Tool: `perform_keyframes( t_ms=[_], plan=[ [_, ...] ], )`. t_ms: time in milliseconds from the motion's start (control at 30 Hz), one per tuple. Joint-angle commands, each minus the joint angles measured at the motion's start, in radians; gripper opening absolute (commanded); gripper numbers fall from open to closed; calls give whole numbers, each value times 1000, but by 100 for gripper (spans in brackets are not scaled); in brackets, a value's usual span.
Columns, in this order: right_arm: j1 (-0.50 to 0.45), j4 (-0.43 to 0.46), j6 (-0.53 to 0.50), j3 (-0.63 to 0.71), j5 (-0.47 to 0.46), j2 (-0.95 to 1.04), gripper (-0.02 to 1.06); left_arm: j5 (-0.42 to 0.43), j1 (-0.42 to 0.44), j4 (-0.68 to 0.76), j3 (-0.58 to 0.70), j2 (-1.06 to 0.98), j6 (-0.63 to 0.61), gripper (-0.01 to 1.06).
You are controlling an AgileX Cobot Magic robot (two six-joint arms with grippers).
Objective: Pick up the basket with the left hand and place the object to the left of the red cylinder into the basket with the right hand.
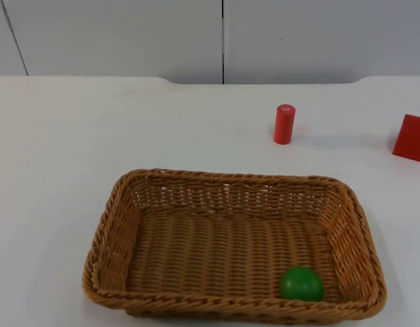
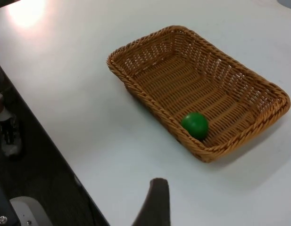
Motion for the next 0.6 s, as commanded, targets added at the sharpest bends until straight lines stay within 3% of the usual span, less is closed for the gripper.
perform_keyframes(
  t_ms=[0, 433, 533, 567],
  plan=[
    [-1, 1, -9, 3, -10, -4, 72, -8, 2, 45, 5, -3, -28, 87],
    [-1, 1, -9, 3, -10, -4, 72, -16, 2, 21, 10, -3, 22, 87],
    [-1, 1, -9, 3, -10, -4, 77, -16, 2, 18, 10, -3, 27, 87],
    [-1, 1, -9, 3, -10, -4, 88, -16, 2, 7, 10, -3, 40, 90]
  ],
)
